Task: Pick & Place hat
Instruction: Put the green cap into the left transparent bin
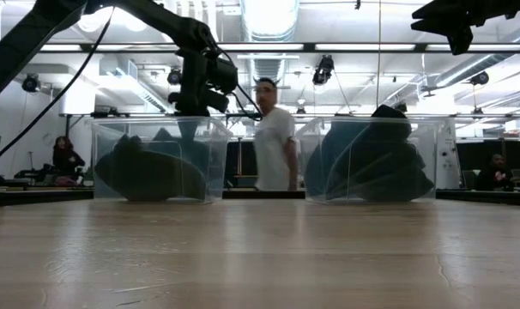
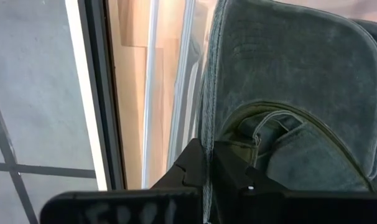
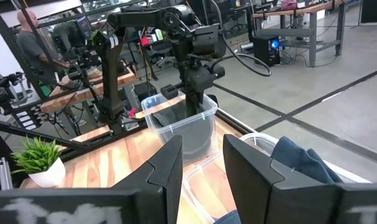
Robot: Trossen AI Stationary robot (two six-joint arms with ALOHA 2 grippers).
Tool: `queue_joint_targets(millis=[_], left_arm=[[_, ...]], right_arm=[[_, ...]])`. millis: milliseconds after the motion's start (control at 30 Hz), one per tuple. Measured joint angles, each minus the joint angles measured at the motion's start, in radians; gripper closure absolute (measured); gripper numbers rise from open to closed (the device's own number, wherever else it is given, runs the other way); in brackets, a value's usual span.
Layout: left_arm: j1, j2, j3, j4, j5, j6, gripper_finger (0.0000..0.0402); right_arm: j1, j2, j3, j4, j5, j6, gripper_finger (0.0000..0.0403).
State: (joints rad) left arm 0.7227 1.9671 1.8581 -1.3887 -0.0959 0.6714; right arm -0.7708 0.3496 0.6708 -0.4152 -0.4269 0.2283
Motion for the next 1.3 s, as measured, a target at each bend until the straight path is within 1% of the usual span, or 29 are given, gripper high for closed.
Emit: queue_joint_targets(millis=[167, 533, 833, 1167, 1300], left_arm=[[0.0, 0.0, -0.013, 0.018, -0.005, -0.021, 0.0388], [0.0, 0.0, -0.015, 0.088, -0.087, -0.03, 0.0386], [0.0, 0.0, -0.015, 0.11, -0.09, -0.059, 0.0375], [0.0, 0.0, -0.015, 0.131, -0.082, -0.076, 0.0373], [0.0, 0.0, -0.015, 0.135, -0.079, -0.091, 0.0357]], right_arm=[[0.0, 0.0, 0.0, 0.0, 0.0, 0.0, 0.0291], [0.0, 0.0, 0.0, 0.0, 0.0, 0.0, 0.0291], [0.0, 0.0, 0.0, 0.0, 0.0, 0.006, 0.0291], [0.0, 0.001, 0.0, 0.0, 0.0, 0.023, 0.0291], [0.0, 0.001, 0.0, 0.0, 0.0, 0.023, 0.0291]])
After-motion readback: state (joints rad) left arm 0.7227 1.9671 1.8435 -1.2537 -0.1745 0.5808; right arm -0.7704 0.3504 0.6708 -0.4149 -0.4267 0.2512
